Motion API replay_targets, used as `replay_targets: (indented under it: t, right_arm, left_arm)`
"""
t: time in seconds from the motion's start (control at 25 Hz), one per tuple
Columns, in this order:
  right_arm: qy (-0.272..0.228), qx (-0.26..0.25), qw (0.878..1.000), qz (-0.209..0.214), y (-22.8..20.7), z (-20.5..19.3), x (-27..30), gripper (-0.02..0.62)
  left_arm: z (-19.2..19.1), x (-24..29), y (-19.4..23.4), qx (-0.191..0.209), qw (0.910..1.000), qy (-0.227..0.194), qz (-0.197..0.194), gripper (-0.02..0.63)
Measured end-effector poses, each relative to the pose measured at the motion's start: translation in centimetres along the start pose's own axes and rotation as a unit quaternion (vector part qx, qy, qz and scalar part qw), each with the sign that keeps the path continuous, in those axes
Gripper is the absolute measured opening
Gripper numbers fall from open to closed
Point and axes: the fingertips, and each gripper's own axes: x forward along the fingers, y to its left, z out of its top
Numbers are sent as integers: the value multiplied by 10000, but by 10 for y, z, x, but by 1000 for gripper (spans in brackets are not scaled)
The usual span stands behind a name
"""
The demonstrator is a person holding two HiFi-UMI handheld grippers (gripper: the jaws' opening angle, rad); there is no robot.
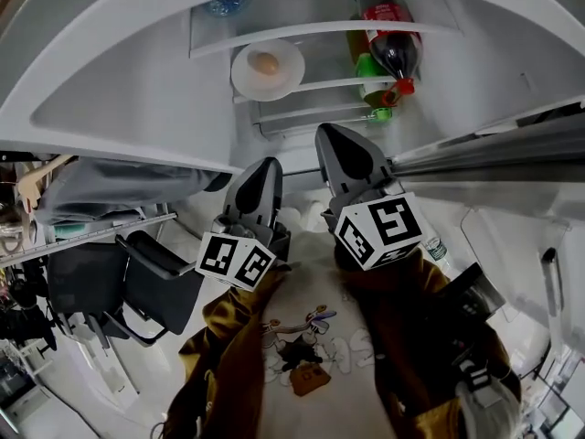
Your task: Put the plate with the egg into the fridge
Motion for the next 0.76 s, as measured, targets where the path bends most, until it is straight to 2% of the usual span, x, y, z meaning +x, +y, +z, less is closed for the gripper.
replay_targets:
  t: [0.32, 0.76]
  right_arm:
    - [171, -26, 9998, -42, -2, -5, -3, 6]
    - [260, -263, 9987, -348, -18, -11, -8, 6]
  left_arm:
    - [-3, 4, -6, -2, 10000, 40, -75, 6]
    - [-8, 8, -6, -80, 9999, 95, -102, 7]
